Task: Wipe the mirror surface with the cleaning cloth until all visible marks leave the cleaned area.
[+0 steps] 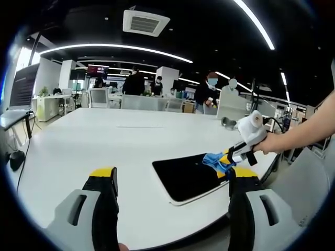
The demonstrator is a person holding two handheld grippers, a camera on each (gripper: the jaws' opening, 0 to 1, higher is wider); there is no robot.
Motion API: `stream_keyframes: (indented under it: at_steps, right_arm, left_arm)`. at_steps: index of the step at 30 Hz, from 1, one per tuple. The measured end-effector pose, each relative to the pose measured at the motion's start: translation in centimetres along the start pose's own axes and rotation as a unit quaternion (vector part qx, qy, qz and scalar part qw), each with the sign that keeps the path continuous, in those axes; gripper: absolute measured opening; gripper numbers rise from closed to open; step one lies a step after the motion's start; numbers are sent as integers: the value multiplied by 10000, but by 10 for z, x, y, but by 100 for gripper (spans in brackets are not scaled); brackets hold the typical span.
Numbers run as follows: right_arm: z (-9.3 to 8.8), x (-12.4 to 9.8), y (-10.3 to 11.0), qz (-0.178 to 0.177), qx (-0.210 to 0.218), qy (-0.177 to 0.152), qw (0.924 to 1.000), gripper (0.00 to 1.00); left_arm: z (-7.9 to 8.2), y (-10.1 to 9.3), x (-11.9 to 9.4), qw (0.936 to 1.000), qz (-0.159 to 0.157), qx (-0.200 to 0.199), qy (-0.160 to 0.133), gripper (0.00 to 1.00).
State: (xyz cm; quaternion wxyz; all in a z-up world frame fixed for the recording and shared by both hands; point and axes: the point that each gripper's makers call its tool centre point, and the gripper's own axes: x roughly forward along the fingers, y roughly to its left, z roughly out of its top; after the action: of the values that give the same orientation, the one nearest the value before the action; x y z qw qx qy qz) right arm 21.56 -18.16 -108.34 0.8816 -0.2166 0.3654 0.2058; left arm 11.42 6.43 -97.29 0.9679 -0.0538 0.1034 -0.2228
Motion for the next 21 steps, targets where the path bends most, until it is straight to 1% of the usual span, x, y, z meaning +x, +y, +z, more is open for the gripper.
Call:
stream_keyframes:
  at_steps: [6,10,13,15,21]
  right_arm:
    - [0,-1,1,-76,129,45,9999,0]
    - [-1,-2,1,-49,439,-24,9990,0]
    - [-2,-4,3,-26,437,-7,9990,0]
    - [-4,-6,4,11,615,-14,9981,0]
    - [-6,-8,9,55,480,41,9988,0]
  left_arm:
    - [0,0,0,10000,6,0,5,86]
    - [0,0,0,10000,9,-3,6,86]
    - [0,0,0,10000,2,3,19,85]
    - [-1,0,0,10000,5,3,18,85]
    - [-1,0,0,10000,5,13,30,85]
